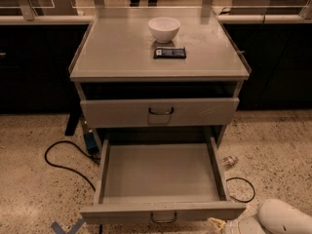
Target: Close middle drawer
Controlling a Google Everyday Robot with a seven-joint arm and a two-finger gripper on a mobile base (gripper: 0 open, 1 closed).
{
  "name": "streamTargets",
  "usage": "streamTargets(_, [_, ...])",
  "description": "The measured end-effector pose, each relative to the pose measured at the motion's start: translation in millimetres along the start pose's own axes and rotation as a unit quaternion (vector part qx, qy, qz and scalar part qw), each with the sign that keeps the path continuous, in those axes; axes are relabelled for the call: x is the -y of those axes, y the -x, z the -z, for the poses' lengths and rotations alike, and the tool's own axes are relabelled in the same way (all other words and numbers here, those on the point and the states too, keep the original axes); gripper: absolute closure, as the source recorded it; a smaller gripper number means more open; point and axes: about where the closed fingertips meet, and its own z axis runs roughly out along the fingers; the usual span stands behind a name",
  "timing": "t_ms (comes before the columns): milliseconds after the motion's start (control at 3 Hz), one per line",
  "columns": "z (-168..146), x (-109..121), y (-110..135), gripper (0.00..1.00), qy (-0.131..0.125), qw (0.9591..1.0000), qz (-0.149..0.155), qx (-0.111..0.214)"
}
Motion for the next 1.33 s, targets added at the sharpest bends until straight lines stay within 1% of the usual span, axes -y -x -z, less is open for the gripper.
streamTargets(333, [-13.7, 12.3, -0.6, 0.00, 0.012, 0.9999, -0.001, -0.007])
streamTargets(667, [-40.6, 47.1, 5.3, 0.00, 0.017, 0.9997, -0.004, -0.018])
streamTargets(1000, [-58.0, 68.4, 17.7, 0.00, 0.010, 0.9995, -0.001, -0.029])
streamTargets(1333, [-66.4, 85.1, 33.6, 0.00, -0.022, 0.9992, -0.003, -0.033])
